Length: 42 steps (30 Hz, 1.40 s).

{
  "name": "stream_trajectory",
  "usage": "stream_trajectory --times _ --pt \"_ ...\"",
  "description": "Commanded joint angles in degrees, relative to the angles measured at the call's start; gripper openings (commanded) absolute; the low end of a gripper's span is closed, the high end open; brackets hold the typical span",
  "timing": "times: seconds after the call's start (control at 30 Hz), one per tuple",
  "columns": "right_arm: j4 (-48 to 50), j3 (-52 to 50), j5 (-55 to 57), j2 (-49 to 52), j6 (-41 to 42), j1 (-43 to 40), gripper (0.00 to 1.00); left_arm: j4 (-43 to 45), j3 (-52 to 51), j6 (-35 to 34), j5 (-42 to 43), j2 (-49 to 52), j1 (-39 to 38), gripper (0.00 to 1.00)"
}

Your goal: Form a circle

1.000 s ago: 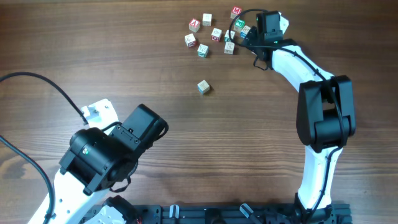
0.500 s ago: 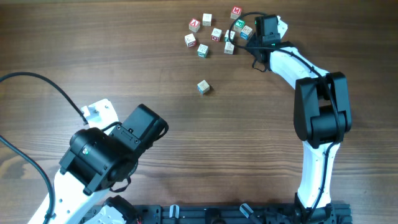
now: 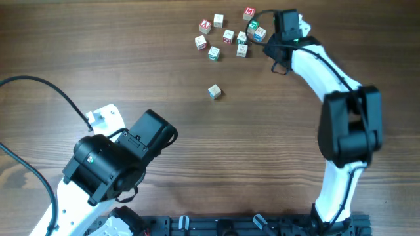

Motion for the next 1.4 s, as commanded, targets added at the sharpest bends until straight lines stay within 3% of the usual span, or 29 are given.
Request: stream_trajectory --times 0.0,0.3,0.43,0.53,0.7,0.97,1.2,1.37 --pt "-6.3 0.7 0.2 -10.0 1.2 0.0 0.17 -0.1 -0.2 -0.8 -0.3 -0.3 -0.1 1.00" --pt "-28.0 0.7 0.0 -27.9 4.9 0.0 0.16 -0.1 -0.2 -0.8 -0.3 -0.3 -0.1 1.00" --pt "-37.3 0.7 0.0 -31.1 9.0 0.0 0.16 -0.1 -0.2 -0.8 -0.3 -0.3 -0.1 1.00" --pt "-38.7 -0.8 0.0 -30.9 10.4 0.0 0.16 -0.1 -0.2 -0.8 -0.3 -0.3 -0.1 1.00" --pt "-29.9 -11.4 -1.5 -30.6 15.8 1.7 0.16 -0.1 -0.2 -0.8 -0.3 -0.3 -0.1 1.00" --pt "-0.9 -29.3 -3.0 -28.2 17.4 12.6 0.16 -0.1 -0.2 -0.8 -0.3 -0.3 -0.1 1.00" --pt "11.1 -30.3 -1.3 -16.9 20.3 18.2 0.16 -0.1 -0.2 -0.8 -0.3 -0.3 -0.1 1.00" --pt "14.7 -30.3 -1.1 -14.8 22.0 18.6 0.16 -0.1 -0.2 -0.8 -0.3 -0.3 -0.1 1.00"
